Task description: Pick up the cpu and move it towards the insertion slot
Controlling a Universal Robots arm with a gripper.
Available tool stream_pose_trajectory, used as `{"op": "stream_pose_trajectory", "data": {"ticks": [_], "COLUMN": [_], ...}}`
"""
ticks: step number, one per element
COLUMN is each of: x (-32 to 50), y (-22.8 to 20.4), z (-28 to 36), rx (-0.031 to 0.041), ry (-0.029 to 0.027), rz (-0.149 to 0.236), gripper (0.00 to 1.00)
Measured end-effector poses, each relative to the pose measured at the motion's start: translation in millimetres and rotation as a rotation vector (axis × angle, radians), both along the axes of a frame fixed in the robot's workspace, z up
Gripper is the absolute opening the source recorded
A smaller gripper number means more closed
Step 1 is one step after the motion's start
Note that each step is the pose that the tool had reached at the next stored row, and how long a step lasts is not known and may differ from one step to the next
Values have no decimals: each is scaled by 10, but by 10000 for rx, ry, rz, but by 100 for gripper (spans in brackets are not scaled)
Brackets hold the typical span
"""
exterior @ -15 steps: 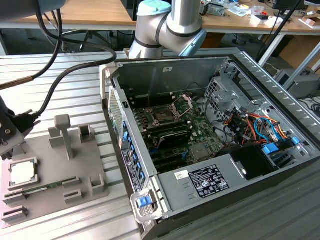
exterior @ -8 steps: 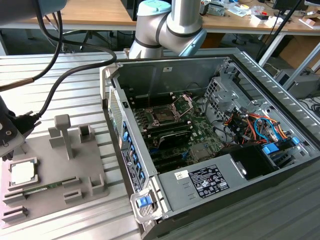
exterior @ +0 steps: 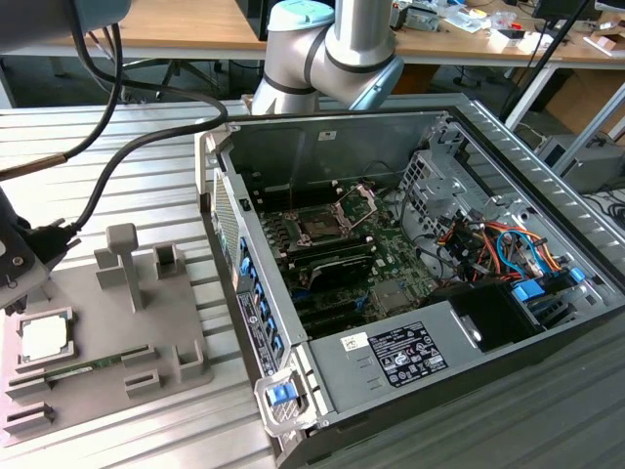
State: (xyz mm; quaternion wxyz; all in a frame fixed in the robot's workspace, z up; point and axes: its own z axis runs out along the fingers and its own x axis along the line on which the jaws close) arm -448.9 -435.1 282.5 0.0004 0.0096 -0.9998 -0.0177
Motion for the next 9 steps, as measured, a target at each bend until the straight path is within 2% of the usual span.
{"op": "stream_pose_trajectory", "data": {"ticks": [9], "x": [0], "y": [0], "z": [-15], "rx": [0], "ry": [0], "rz": [0], "gripper": [11]}}
